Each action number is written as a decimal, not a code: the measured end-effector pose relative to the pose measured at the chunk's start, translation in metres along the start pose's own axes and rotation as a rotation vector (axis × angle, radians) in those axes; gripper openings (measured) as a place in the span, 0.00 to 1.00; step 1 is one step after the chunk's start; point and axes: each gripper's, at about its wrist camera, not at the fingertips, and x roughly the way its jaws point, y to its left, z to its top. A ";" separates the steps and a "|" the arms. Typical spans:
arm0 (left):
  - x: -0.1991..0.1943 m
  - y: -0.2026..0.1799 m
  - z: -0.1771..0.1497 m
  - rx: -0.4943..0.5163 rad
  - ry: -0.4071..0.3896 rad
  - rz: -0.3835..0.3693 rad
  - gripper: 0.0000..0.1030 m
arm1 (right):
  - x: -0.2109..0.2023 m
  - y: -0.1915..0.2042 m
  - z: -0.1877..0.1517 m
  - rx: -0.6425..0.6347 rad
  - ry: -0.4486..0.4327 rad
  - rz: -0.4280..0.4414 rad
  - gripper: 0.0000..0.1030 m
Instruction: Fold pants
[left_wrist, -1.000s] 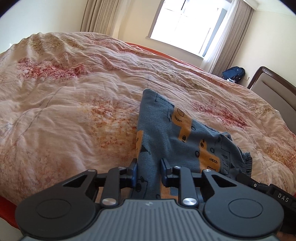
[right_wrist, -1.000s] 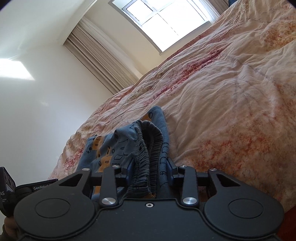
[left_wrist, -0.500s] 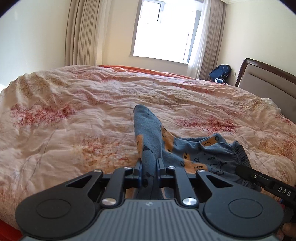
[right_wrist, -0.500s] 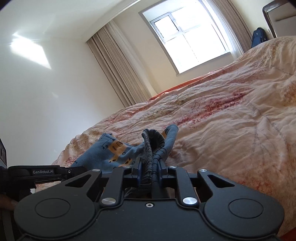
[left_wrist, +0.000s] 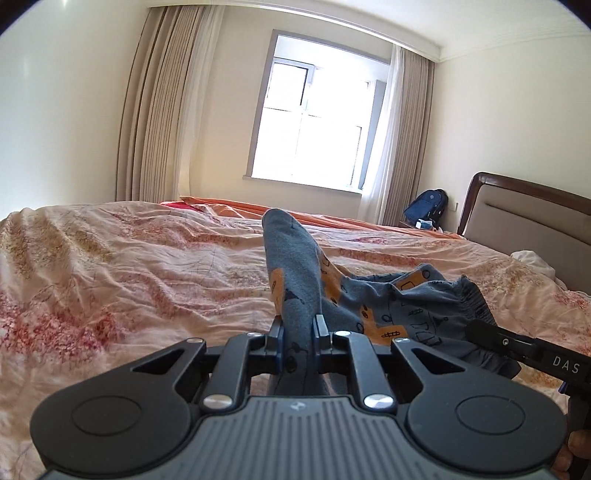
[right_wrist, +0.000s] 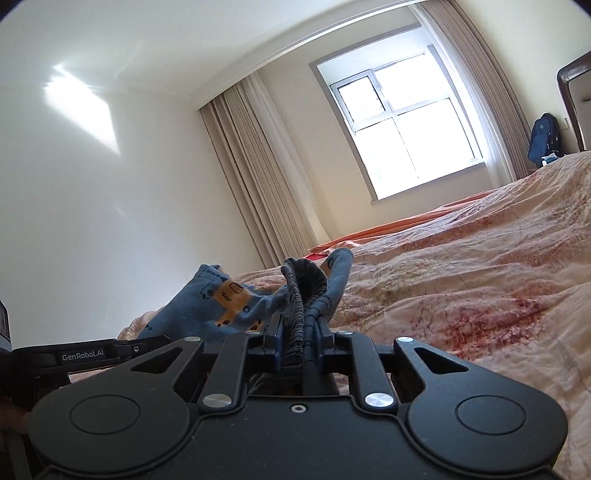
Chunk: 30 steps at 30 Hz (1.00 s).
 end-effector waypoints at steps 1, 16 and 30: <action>0.009 0.004 0.000 -0.003 -0.002 -0.002 0.15 | 0.009 -0.002 -0.001 0.000 0.002 -0.007 0.17; 0.082 0.047 -0.055 -0.206 0.150 0.041 0.23 | 0.071 -0.040 -0.052 0.089 0.131 -0.164 0.27; 0.033 0.031 -0.033 -0.191 0.095 0.105 0.94 | 0.032 -0.014 -0.026 0.035 0.041 -0.186 0.96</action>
